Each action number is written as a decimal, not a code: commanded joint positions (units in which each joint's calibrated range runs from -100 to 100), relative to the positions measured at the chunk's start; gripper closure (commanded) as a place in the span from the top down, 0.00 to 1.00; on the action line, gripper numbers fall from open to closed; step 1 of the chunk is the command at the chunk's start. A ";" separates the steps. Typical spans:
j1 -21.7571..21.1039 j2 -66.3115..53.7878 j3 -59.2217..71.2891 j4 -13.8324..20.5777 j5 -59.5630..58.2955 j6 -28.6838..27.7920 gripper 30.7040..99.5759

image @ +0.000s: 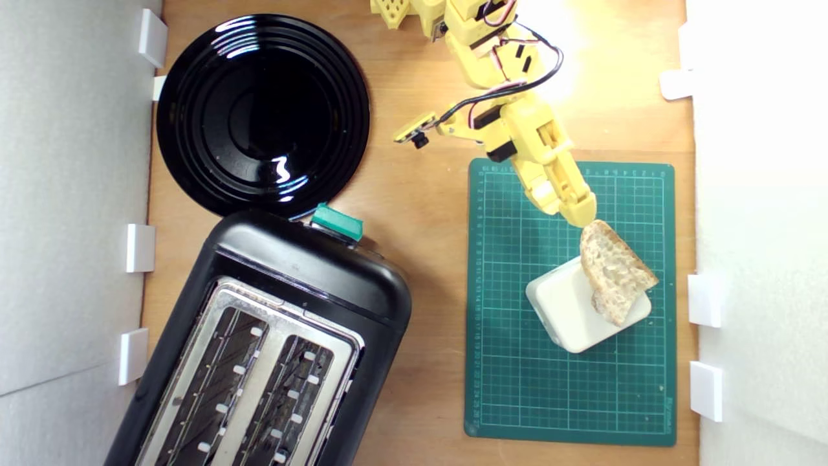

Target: Pick bread and place in toaster

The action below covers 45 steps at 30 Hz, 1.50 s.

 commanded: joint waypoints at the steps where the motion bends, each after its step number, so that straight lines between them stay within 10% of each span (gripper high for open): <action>1: -1.64 0.47 -2.98 -0.08 -2.32 -0.12 0.77; 45: -1.88 11.62 -17.42 -0.17 -2.15 -0.17 0.85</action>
